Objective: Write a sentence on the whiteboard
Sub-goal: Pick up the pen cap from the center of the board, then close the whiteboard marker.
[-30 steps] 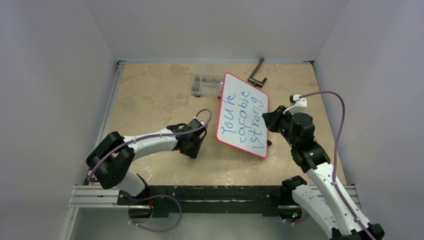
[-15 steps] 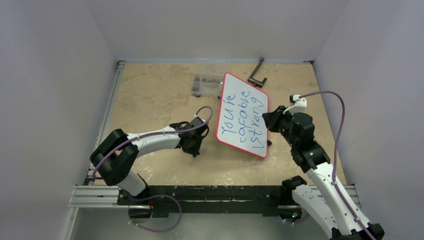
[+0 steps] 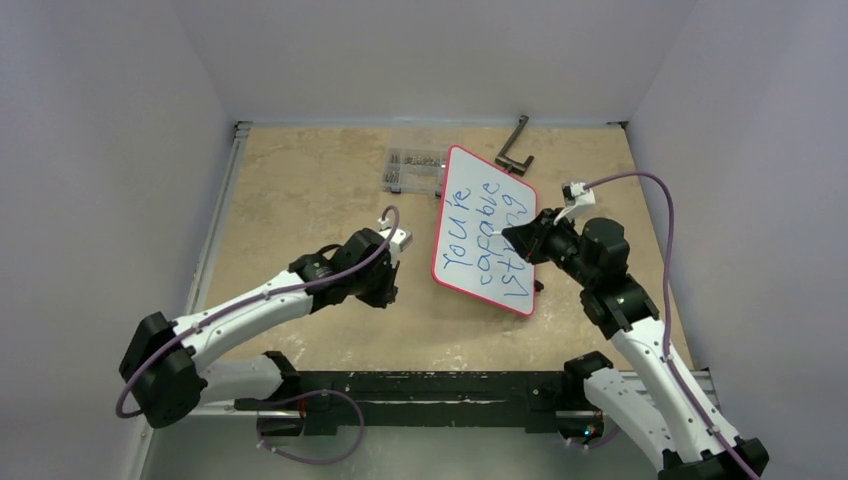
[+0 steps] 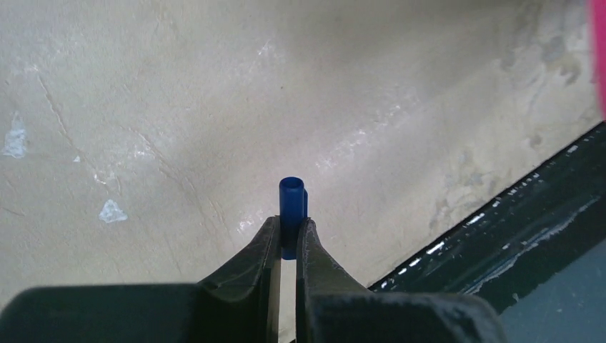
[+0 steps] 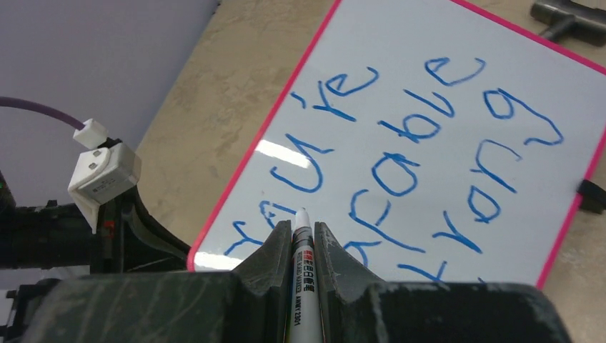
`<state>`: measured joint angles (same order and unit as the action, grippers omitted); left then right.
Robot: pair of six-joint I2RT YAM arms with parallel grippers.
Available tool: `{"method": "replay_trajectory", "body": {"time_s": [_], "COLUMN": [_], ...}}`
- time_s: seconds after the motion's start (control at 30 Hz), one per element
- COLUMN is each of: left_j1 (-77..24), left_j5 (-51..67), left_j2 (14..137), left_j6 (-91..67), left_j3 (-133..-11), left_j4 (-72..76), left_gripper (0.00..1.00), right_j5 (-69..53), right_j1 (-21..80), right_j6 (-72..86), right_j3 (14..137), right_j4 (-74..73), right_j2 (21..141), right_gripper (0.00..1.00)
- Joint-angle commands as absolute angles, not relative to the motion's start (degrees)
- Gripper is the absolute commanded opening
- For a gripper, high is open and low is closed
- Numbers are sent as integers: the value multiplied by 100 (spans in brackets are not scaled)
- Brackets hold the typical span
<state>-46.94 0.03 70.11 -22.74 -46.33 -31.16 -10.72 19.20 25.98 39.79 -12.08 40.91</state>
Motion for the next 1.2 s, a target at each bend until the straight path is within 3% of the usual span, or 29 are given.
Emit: {"method": "replay_trajectory", "body": {"time_s": [0.0,0.5,0.8,1.17], "left_j1": [-4687,-4690,-4701,-4720], "left_j5": [444,1373,1497,1672], "left_j2": [6383,5531,5847,5568], "left_j6": [-1511,-332,818,1826], "left_j3": [-4752,-5576,-6483,-6491], "left_j4": [-3313,-3142,-3806,-4159], "left_gripper": [0,0,0,0], "right_j5": [-2605,-4573,-4712,-4718], "right_j1": [1933,2041,2792,3149], "right_j6": [2738,3131,2885,3158], "right_j3": [4344,4812,5106,5278], "right_j4": [-449,-29,-308,114], "right_j2": [4256,4911,5172,5493], "right_gripper": [0,0,0,0]}}
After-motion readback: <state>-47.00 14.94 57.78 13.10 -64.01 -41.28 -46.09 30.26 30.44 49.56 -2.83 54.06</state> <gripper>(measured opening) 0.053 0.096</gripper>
